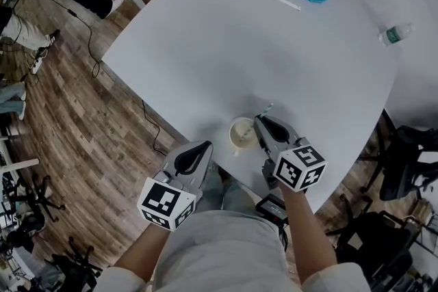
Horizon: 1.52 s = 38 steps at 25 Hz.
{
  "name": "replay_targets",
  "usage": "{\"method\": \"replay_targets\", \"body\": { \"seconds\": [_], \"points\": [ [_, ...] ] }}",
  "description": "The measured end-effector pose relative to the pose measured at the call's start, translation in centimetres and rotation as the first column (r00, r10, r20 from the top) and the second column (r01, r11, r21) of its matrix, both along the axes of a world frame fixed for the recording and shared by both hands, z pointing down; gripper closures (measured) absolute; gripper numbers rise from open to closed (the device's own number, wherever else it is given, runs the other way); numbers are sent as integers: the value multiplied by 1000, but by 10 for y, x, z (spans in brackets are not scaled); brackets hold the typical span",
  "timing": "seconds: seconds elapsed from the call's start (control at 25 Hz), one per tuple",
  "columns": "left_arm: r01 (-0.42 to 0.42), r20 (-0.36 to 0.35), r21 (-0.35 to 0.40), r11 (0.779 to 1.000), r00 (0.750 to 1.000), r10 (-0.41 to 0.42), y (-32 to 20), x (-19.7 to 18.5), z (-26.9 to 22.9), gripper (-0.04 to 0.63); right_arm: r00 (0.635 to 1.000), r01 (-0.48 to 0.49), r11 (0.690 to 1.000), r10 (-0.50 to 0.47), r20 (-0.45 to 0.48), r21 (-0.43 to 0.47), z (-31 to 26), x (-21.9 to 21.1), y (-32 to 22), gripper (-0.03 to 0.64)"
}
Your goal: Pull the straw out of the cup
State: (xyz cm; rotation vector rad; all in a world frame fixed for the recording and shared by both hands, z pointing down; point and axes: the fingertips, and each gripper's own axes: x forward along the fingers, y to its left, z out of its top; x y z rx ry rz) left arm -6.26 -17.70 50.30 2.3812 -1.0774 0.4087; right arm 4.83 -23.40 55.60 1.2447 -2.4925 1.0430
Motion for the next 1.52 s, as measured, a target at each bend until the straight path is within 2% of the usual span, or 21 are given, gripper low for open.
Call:
{"method": "replay_targets", "body": {
  "seconds": [0.92, 1.52],
  "points": [
    [19, -17, 68, 998, 1000, -18, 21, -4, -27, 577, 1000, -11, 992, 13, -9, 124, -54, 13, 16, 591],
    [39, -24, 132, 990, 999, -36, 48, -7, -53, 577, 1000, -26, 982, 27, -3, 187, -91, 24, 47, 591]
  ]
}}
